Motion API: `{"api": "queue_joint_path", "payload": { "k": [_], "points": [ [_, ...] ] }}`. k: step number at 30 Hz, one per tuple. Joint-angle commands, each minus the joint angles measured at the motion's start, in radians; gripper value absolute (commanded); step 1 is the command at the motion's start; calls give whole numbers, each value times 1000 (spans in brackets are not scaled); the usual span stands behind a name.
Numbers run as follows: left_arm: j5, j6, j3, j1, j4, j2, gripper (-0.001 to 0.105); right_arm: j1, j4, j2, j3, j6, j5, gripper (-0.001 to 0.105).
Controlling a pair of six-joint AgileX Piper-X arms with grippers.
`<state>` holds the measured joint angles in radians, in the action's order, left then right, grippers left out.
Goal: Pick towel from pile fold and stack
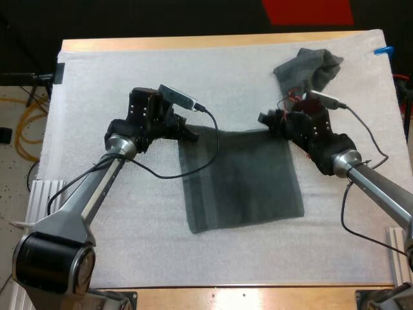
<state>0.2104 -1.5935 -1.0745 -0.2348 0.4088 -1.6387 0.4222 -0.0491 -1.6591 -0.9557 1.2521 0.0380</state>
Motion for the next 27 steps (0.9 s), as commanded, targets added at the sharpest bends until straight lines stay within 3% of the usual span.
{"api": "queue_joint_path", "payload": {
  "k": [1,6,16,23,27],
  "points": [
    [7,-1,-14,1,-18,20,23,-3,36,9,-11,20,12,81],
    [11,-3,-52,1,24,89,38,-3,12,47,-51,92,11,78],
    [11,-3,-78,1,162,403,39,-3,-173,325,-60,244,11,78],
    [11,-7,-78,1,325,643,39,-3,-404,548,-60,256,11,78],
    [11,-55,-78,1,468,788,42,-3,-560,670,-60,256,11,78]
  ]
}}
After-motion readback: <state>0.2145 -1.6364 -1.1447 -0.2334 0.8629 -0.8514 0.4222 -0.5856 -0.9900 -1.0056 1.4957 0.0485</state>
